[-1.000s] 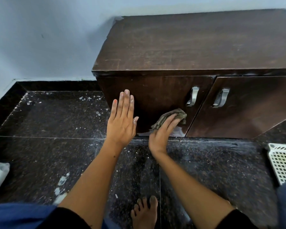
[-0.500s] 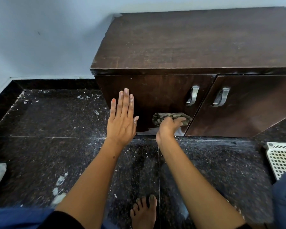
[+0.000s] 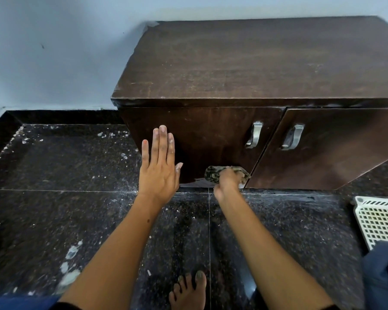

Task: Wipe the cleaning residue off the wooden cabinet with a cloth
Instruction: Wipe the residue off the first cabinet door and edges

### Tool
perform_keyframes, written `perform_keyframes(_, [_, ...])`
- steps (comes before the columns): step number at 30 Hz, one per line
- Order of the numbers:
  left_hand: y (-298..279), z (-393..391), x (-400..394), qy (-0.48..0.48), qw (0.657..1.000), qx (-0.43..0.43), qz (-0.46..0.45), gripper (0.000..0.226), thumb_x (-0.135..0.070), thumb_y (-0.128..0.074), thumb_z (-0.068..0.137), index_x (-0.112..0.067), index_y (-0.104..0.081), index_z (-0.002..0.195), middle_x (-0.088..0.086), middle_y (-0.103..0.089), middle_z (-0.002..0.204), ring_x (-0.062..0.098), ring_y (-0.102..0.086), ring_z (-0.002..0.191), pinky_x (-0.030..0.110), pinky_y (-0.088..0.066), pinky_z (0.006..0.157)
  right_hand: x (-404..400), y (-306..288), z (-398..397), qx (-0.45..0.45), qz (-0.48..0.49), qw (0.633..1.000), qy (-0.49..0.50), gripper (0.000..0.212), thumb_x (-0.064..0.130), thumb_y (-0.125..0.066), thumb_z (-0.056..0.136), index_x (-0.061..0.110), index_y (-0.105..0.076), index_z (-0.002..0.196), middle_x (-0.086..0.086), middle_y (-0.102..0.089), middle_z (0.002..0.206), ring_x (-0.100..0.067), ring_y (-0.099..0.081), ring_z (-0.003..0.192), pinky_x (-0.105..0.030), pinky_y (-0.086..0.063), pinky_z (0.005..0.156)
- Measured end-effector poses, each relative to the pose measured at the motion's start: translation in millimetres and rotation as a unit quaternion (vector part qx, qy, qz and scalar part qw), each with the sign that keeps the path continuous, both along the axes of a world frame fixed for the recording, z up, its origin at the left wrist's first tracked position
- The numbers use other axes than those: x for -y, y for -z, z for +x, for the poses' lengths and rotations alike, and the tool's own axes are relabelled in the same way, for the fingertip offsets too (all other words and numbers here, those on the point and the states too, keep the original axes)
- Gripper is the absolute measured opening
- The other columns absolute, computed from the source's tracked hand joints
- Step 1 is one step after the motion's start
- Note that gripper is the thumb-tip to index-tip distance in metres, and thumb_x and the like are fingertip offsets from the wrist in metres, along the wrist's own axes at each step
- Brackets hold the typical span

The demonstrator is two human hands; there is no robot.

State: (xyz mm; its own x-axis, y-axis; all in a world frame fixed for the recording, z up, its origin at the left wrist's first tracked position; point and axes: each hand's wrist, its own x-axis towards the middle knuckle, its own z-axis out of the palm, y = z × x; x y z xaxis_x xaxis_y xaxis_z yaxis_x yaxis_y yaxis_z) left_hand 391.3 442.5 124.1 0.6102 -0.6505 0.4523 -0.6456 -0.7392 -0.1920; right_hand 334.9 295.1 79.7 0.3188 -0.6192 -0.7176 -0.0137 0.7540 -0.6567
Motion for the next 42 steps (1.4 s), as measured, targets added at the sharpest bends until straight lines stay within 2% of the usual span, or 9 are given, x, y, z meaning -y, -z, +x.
perform_keyframes(6, [-1, 1, 5, -0.003, 1.0, 0.004, -0.006, 0.068, -0.038, -0.021, 0.097, 0.003, 0.004, 0.146, 0.022, 0.017, 0.152, 0.033, 0.01, 0.143, 0.049, 0.007, 0.116, 23, 14, -14, -0.034, 0.037, 0.999, 0.002, 0.056, 0.001, -0.03, 0.098, 0.014, -0.014, 0.151, -0.011, -0.032, 0.151, -0.021, -0.045, 0.118, -0.03, -0.038, 0.097])
perform_keyframes(12, [1, 0, 6, -0.002, 1.0, 0.002, -0.009, 0.068, -0.037, -0.022, 0.097, 0.005, 0.001, 0.146, 0.023, 0.013, 0.152, 0.034, 0.009, 0.143, 0.048, 0.006, 0.117, 9, 2, -2, 0.001, -0.069, 0.998, 0.008, 0.069, -0.002, -0.03, 0.097, 0.019, 0.006, 0.152, -0.003, -0.004, 0.16, -0.024, -0.024, 0.142, -0.042, -0.027, 0.115])
perform_keyframes(18, [-2, -2, 8, -0.016, 1.0, 0.0, 0.002, 0.068, -0.038, -0.019, 0.097, 0.004, 0.005, 0.145, 0.023, 0.016, 0.151, 0.034, 0.012, 0.143, 0.048, 0.006, 0.116, 33, 30, -28, -0.067, 0.014, 0.997, -0.03, 0.049, -0.004, -0.031, 0.098, 0.007, -0.025, 0.145, -0.016, -0.042, 0.142, -0.029, -0.052, 0.113, -0.037, -0.044, 0.098])
perform_keyframes(22, [-3, 2, 8, -0.025, 1.0, 0.001, 0.012, 0.069, -0.039, -0.016, 0.097, 0.005, 0.009, 0.144, 0.024, 0.02, 0.15, 0.034, 0.017, 0.141, 0.049, 0.01, 0.116, 12, 29, -21, -0.046, -0.043, 0.995, -0.077, 0.057, -0.003, -0.032, 0.097, 0.018, -0.018, 0.149, -0.004, -0.043, 0.136, -0.021, -0.047, 0.11, -0.03, -0.037, 0.1])
perform_keyframes(26, [0, -5, 10, -0.025, 0.999, -0.018, 0.012, 0.068, -0.038, -0.014, 0.097, 0.005, 0.011, 0.143, 0.024, 0.022, 0.148, 0.037, 0.02, 0.14, 0.048, 0.012, 0.115, 12, 33, -12, -0.001, 0.035, 0.996, -0.077, 0.045, -0.007, -0.028, 0.096, 0.038, -0.032, 0.1, 0.008, -0.041, 0.102, -0.011, -0.043, 0.084, -0.023, -0.034, 0.084])
perform_keyframes(29, [-3, -4, 11, -0.034, 0.999, -0.015, 0.013, 0.067, -0.038, -0.013, 0.097, 0.005, 0.01, 0.143, 0.025, 0.023, 0.148, 0.036, 0.021, 0.139, 0.049, 0.012, 0.115, 31, 47, -17, -0.036, 0.072, 0.996, -0.047, 0.038, -0.011, -0.029, 0.095, 0.024, -0.037, 0.082, -0.003, -0.047, 0.087, -0.015, -0.046, 0.07, -0.029, -0.037, 0.081])
perform_keyframes(32, [-5, -3, 13, -0.046, 0.999, -0.009, 0.025, 0.067, -0.038, -0.013, 0.098, 0.005, 0.013, 0.143, 0.025, 0.026, 0.147, 0.036, 0.024, 0.138, 0.049, 0.014, 0.114, 42, 53, -16, -0.06, 0.077, 0.995, -0.007, 0.025, -0.008, -0.031, 0.094, 0.012, -0.044, 0.085, -0.006, -0.047, 0.089, -0.016, -0.044, 0.069, -0.029, -0.036, 0.079])
perform_keyframes(36, [-5, -5, 12, -0.064, 0.997, -0.013, 0.045, 0.07, -0.04, -0.014, 0.098, 0.006, 0.016, 0.141, 0.026, 0.029, 0.144, 0.038, 0.028, 0.135, 0.049, 0.017, 0.112, 14, 54, -1, -0.058, 0.078, 0.995, -0.036, 0.04, 0.003, -0.035, 0.098, 0.011, -0.035, 0.137, -0.009, -0.048, 0.128, -0.02, -0.048, 0.099, -0.032, -0.041, 0.09])
perform_keyframes(42, [-8, -8, 13, -0.061, 0.997, -0.028, 0.042, 0.07, -0.039, -0.015, 0.099, 0.005, 0.019, 0.14, 0.024, 0.032, 0.143, 0.036, 0.03, 0.135, 0.048, 0.023, 0.111, 15, 53, -9, -0.023, 0.117, 0.992, -0.038, 0.028, -0.008, -0.03, 0.096, 0.013, -0.043, 0.108, -0.011, -0.053, 0.097, -0.019, -0.051, 0.071, -0.03, -0.044, 0.085])
